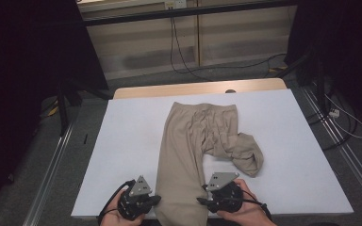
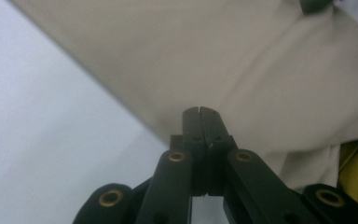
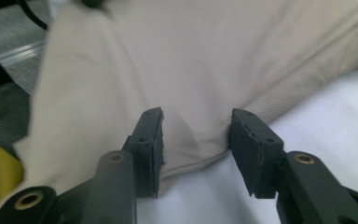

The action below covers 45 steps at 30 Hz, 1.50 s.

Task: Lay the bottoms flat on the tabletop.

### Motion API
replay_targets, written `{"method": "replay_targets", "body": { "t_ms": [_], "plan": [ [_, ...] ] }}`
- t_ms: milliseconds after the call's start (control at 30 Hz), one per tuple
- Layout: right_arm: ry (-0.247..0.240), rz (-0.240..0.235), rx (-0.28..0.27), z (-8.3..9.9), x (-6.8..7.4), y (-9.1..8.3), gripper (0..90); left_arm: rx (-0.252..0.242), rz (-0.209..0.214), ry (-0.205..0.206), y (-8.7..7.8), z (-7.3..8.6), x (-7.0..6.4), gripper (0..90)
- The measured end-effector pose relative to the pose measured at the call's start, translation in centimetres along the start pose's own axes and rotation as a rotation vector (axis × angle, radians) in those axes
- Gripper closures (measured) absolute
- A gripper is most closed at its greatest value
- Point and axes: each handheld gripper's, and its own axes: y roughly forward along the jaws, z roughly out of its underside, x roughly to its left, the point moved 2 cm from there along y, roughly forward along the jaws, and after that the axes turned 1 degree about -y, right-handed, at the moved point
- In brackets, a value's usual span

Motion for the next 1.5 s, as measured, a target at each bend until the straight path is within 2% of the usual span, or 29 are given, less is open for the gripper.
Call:
{"method": "replay_targets", "body": {
  "t_ms": [100,133,200,267,300,333,400,433,500,567,600,633,700,733,767,833,900,933,1000,1033,1067,1133,1167,1200,1267,1367,1433,1500],
  "plan": [
    [-0.014,-0.016,-0.037,-0.2,0.2,-0.3,62.3,-0.034,-0.012,0.023,0.3,-0.6,0.2,75.7],
    [-0.018,-0.023,-0.036,-0.3,0.3,-0.2,65.6,-0.046,0.001,0.025,0.3,-0.8,0.2,74.2],
    [-0.036,-0.042,-0.026,-0.2,0.5,0.1,68.6,-0.069,-0.003,0.072,0.5,-1.2,-0.1,69.0],
    [-0.052,-0.057,0.003,-0.2,0.7,0.6,68.2,-0.067,0.014,0.097,0.9,-1.2,-0.6,65.0],
    [-0.061,-0.052,-0.001,-0.1,0.8,0.6,69.1,-0.052,0.005,0.109,1.1,-1.1,-0.9,64.5],
    [-0.058,-0.046,0.005,-0.2,0.9,0.6,73.9,-0.031,0.003,0.104,1.3,-0.9,-1.2,66.7],
    [-0.049,-0.052,0.011,-0.1,0.9,0.4,84.3,-0.018,0.022,0.099,1.3,-0.7,-1.7,83.7],
    [-0.041,-0.062,0.014,0.0,1.0,0.3,88.8,-0.009,0.007,0.091,1.2,-0.6,-1.8,90.0],
    [-0.030,-0.073,0.011,0.1,1.1,0.2,90.0,0.014,0.008,0.085,0.8,-0.5,-2.1,90.0],
    [-0.035,-0.086,0.019,0.1,1.1,0.1,90.0,0.026,0.014,0.084,0.4,-0.1,-2.2,90.0],
    [-0.027,-0.115,0.022,0.2,1.3,0.1,90.0,0.035,0.018,0.086,0.2,0.1,-2.3,90.0],
    [-0.019,-0.124,0.023,0.2,1.5,0.0,90.0,0.028,0.028,0.080,0.1,0.3,-2.5,90.0],
    [-0.022,-0.119,0.026,0.2,1.7,0.0,90.0,0.026,0.051,0.074,-0.1,0.3,-2.7,90.0],
    [-0.012,-0.127,0.026,0.2,1.7,-0.1,85.8,0.013,0.069,0.068,-0.1,0.3,-2.8,90.0],
    [-0.009,-0.122,0.019,0.2,1.4,-0.2,73.7,-0.001,0.076,0.066,-0.2,0.2,-2.8,90.0],
    [-0.003,-0.091,-0.005,0.1,0.5,-0.8,71.0,-0.032,0.076,0.061,-0.2,0.0,-2.5,90.0],
    [0.021,-0.039,-0.033,0.1,-0.8,-1.5,65.7,-0.050,0.060,0.044,-0.2,-0.2,-2.0,76.4],
    [0.038,-0.010,-0.052,0.1,-1.7,-2.0,64.8,-0.059,0.039,0.035,-0.1,-0.3,-1.6,70.1],
    [0.077,0.092,-0.077,0.4,-4.0,-3.2,57.5,-0.072,-0.003,0.015,0.0,-0.5,-0.9,58.0],
    [0.099,0.135,-0.084,0.5,-5.0,-3.7,54.1,-0.083,-0.016,-0.004,0.0,-0.5,-0.7,51.6],
    [0.121,0.167,-0.091,0.7,-6.1,-4.2,52.3,-0.089,-0.027,-0.003,0.0,-0.6,-0.3,48.5],
    [0.144,0.233,-0.085,1.1,-7.7,-4.9,44.7,-0.118,-0.059,-0.028,-0.2,-0.8,0.1,39.0],
    [0.153,0.282,-0.078,1.4,-8.7,-5.3,40.7,-0.132,-0.072,-0.040,-0.3,-0.9,0.3,33.3],
    [0.158,0.298,-0.075,1.7,-9.4,-5.6,39.9,-0.142,-0.079,-0.047,-0.3,-0.9,0.5,29.9],
    [0.170,0.315,-0.056,2.2,-10.5,-5.6,30.6,-0.150,-0.078,-0.054,-0.4,-1.0,0.7,26.9],
    [0.168,0.293,0.046,3.1,-11.6,-4.5,30.9,-0.153,-0.084,-0.055,-0.4,-1.0,0.8,24.5],
    [0.143,0.339,0.093,3.3,-11.8,-3.9,36.2,-0.154,-0.082,-0.052,-0.4,-1.0,0.8,24.3],
    [0.132,0.381,0.101,3.3,-11.7,-4.0,60.2,-0.152,-0.090,-0.048,-0.4,-1.0,0.8,24.4]
  ]
}}
